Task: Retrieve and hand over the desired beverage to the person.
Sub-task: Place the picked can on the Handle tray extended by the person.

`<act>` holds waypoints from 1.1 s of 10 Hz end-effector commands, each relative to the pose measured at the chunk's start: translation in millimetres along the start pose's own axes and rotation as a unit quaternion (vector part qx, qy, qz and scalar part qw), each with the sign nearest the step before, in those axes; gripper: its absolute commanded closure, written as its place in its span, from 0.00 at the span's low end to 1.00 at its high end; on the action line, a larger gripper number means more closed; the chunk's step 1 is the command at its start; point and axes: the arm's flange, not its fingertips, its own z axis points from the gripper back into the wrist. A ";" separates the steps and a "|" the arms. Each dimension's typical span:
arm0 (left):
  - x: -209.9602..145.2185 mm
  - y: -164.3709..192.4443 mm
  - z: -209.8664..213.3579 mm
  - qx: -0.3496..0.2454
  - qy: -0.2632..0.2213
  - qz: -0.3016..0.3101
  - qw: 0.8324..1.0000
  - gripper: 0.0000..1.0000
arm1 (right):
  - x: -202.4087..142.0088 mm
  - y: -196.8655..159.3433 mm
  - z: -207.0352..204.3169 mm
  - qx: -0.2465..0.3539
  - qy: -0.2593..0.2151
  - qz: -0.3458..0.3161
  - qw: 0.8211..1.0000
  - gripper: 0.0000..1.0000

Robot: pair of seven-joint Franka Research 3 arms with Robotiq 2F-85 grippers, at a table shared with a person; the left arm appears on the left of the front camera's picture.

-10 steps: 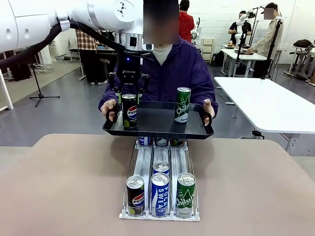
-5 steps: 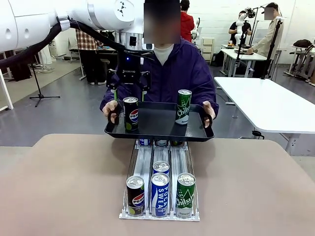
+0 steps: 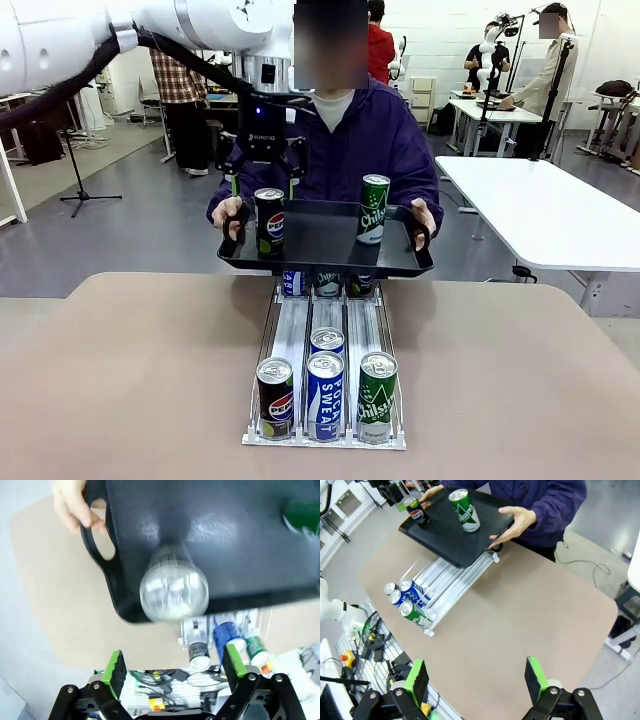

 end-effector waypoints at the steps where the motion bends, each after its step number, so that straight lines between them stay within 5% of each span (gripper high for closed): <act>1: -80.6 25.7 -0.7 0.018 -0.044 -0.087 0.995 0.00 | 0.4 -1.2 -0.7 0.008 -0.007 0.004 1.000 0.00; 5: -167.2 60.5 -21.2 0.017 -0.091 -0.160 0.983 0.00 | 0.4 -1.2 -0.7 0.008 -0.007 0.004 1.000 0.00; 10: -184.8 85.7 -24.8 -0.031 -0.110 -0.153 0.982 0.00 | 0.4 -1.2 -0.7 0.008 -0.007 0.004 1.000 0.00; 11: -191.5 72.4 -23.1 -0.004 -0.105 -0.164 0.981 0.00 | 0.4 -1.2 -0.7 0.008 -0.007 0.004 1.000 0.00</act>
